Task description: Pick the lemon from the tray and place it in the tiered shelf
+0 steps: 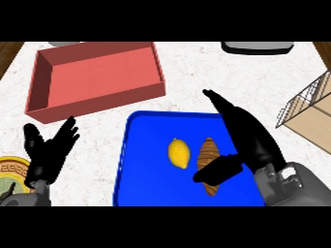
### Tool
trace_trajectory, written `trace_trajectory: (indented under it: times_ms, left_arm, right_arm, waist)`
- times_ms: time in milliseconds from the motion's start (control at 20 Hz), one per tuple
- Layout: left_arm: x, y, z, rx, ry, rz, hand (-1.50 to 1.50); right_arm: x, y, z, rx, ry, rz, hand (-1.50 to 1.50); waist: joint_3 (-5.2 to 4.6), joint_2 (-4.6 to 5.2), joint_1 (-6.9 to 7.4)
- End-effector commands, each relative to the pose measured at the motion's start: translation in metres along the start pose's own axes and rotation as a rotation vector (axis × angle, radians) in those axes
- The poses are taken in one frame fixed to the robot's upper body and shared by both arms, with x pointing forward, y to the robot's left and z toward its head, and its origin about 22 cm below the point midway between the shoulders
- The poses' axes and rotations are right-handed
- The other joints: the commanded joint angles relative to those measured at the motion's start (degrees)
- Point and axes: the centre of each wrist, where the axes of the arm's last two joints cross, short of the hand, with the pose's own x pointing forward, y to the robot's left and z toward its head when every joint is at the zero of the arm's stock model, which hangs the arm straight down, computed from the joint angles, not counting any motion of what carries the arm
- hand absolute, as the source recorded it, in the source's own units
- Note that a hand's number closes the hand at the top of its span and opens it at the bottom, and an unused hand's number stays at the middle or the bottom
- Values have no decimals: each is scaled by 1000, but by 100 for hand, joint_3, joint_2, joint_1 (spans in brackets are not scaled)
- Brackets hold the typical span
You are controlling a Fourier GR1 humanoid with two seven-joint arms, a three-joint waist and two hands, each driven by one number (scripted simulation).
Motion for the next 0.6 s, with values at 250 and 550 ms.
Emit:
trace_trajectory:
  times_ms: [250,550]
  left_arm:
    - [7,-6,-8,0,-3,9,0]
    - [2,8,8,23,-7,-17,0]
  right_arm:
    - [43,51,-25,14,167,126,-150]
    - [32,82,-34,68,206,208,-150]
  waist:
    - [5,4,-48]
    - [8,0,-34]
